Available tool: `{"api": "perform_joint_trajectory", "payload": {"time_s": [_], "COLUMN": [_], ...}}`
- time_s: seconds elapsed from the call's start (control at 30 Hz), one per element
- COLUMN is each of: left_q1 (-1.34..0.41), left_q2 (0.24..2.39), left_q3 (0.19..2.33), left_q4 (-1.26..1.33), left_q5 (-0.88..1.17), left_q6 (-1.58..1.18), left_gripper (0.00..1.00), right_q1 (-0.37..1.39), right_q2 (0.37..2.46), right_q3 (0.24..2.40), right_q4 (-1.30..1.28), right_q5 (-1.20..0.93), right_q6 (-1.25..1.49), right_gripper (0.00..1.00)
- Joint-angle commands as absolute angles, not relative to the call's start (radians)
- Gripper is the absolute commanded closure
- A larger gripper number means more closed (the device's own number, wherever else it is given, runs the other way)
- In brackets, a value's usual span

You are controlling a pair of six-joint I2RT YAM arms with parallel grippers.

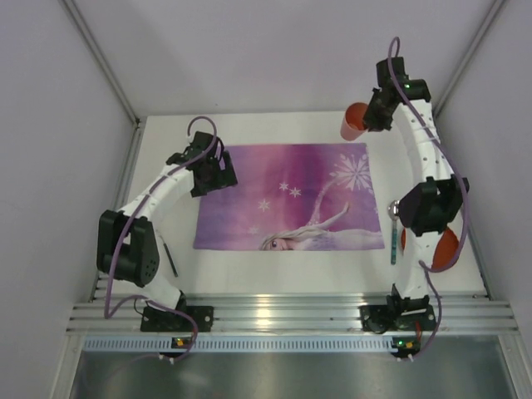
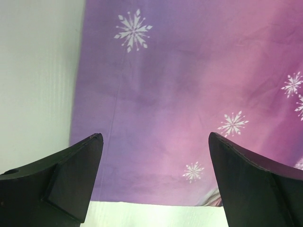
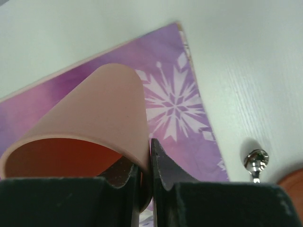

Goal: Set the dinner table for one person

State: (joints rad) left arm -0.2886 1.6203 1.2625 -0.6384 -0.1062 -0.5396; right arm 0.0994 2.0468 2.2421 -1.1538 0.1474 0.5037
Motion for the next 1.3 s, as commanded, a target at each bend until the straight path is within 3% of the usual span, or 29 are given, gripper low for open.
{"api": "perform_joint_trajectory", "payload": {"time_s": [0.0,0.27,0.37,0.4,0.47,0.53,0.67,0.93,1.27], "left_q1": [-0.288,-0.282,-0.279,-0.279,-0.276,-0.272,-0.218,0.109,0.379], "left_q2": [1.548,1.415,1.358,1.335,1.313,1.279,1.252,1.207,1.388], "left_q3": [1.307,1.235,1.204,1.198,1.19,1.184,1.143,1.008,0.959], "left_q4": [-0.716,-0.798,-0.828,-0.837,-0.867,-0.919,-1.037,-1.054,-0.95], "left_q5": [-0.173,-0.23,-0.239,-0.25,-0.265,-0.326,-0.411,-0.314,-0.169], "left_q6": [-0.517,-0.555,-0.571,-0.578,-0.589,-0.617,-0.675,-0.624,-0.522], "left_gripper": [0.02,0.02,0.01,0.02,0.02,0.01,0.01,0.01,0.06], "right_q1": [0.126,0.166,0.172,0.173,0.173,0.179,0.19,0.23,0.268], "right_q2": [2.158,2.301,2.336,2.347,2.353,2.35,2.294,1.978,1.418], "right_q3": [2.308,2.373,2.381,2.382,2.382,2.382,2.382,2.211,1.613], "right_q4": [-1.203,-1.198,-1.195,-1.195,-1.193,-1.192,-1.193,-1.21,-1.123], "right_q5": [0.138,0.186,0.186,0.187,0.181,0.179,0.164,0.163,0.081], "right_q6": [0.535,0.529,0.528,0.528,0.528,0.523,0.511,0.511,0.554], "right_gripper": [1.0,1.0,0.93,0.88,0.6,0.4,0.26,0.22,0.21]}}
